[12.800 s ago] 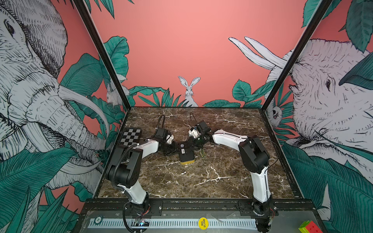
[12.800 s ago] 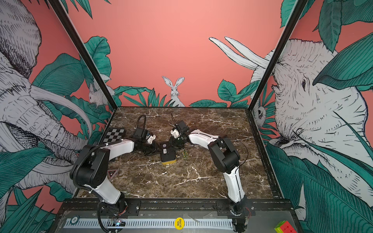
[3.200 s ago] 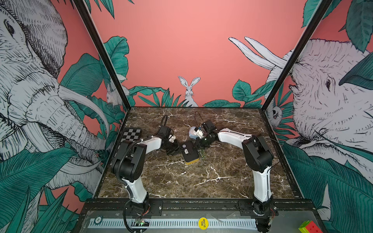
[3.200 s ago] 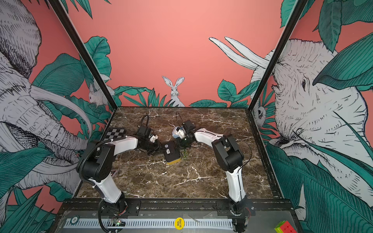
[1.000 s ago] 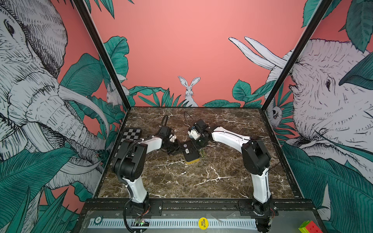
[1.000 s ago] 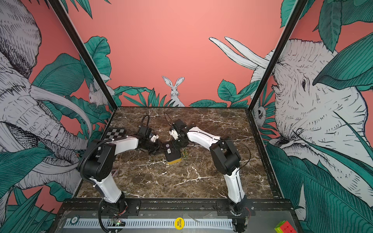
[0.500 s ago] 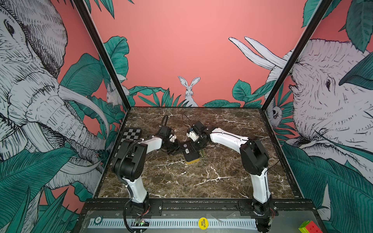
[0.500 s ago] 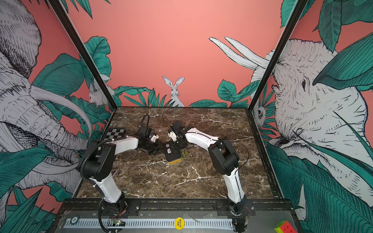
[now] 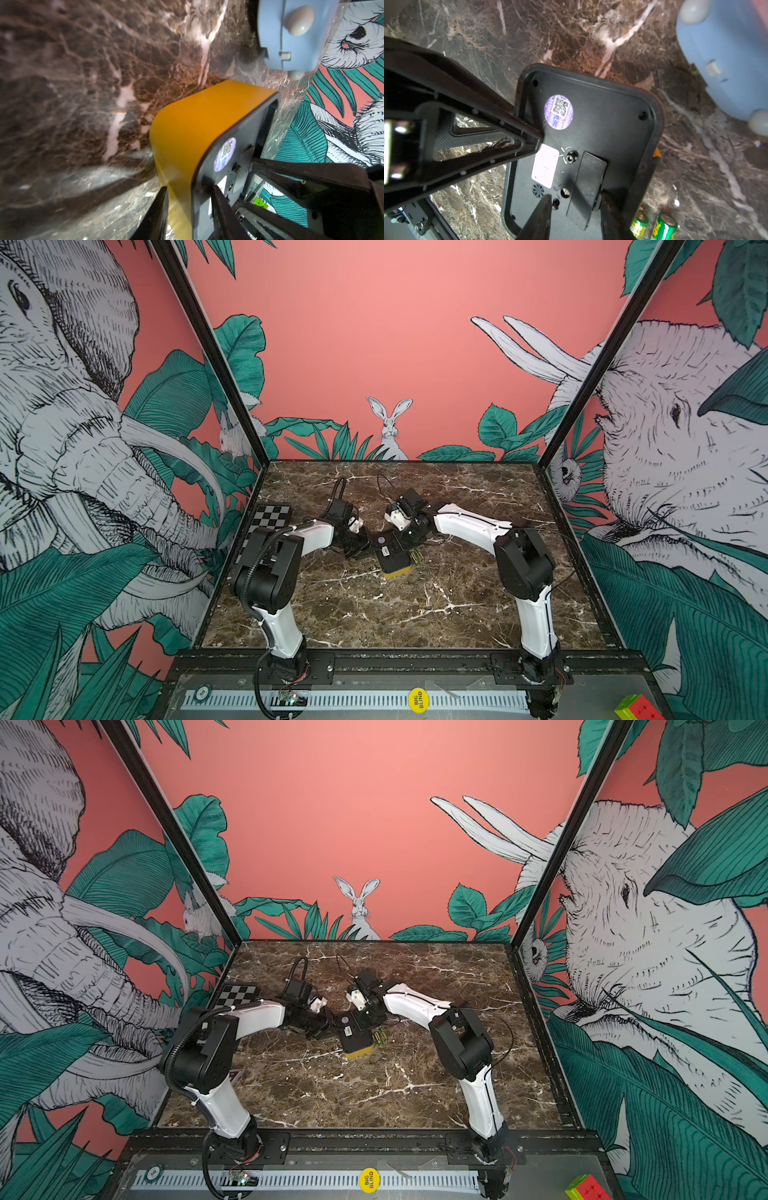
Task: Insert the battery into the alarm
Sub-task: Remove the cover from the alarm.
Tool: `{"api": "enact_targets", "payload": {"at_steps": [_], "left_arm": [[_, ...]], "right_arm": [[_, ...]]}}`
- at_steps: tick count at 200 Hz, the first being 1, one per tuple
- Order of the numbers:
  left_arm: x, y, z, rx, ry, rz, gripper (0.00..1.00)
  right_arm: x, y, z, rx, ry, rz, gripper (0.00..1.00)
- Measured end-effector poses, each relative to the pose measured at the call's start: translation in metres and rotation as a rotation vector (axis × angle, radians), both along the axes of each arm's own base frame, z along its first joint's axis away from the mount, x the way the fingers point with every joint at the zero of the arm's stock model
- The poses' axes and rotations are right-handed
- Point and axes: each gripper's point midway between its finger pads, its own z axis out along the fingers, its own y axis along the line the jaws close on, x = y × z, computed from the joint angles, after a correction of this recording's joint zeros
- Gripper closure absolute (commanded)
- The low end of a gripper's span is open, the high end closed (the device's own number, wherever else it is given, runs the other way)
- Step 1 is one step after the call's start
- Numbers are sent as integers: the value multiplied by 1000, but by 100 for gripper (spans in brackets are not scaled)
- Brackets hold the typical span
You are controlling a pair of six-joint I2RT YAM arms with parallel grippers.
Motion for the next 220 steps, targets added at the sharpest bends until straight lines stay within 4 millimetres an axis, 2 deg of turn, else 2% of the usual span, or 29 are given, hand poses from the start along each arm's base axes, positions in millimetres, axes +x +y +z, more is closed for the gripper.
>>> {"api": "enact_targets", "payload": {"at_steps": [93, 134, 163, 220], "left_arm": [[0, 0, 0, -1, 2, 1, 64], [1, -1, 0, -7, -1, -2, 64], [1, -2, 0, -9, 0, -2, 64], [1, -2, 0, -9, 0, -2, 64]], "right_arm": [[-1, 0, 9, 41, -3, -2, 72], [-13, 18, 23, 120, 13, 46, 76], [-21, 25, 25, 139, 28, 70, 77], [-20, 27, 26, 149, 23, 72, 75]]}}
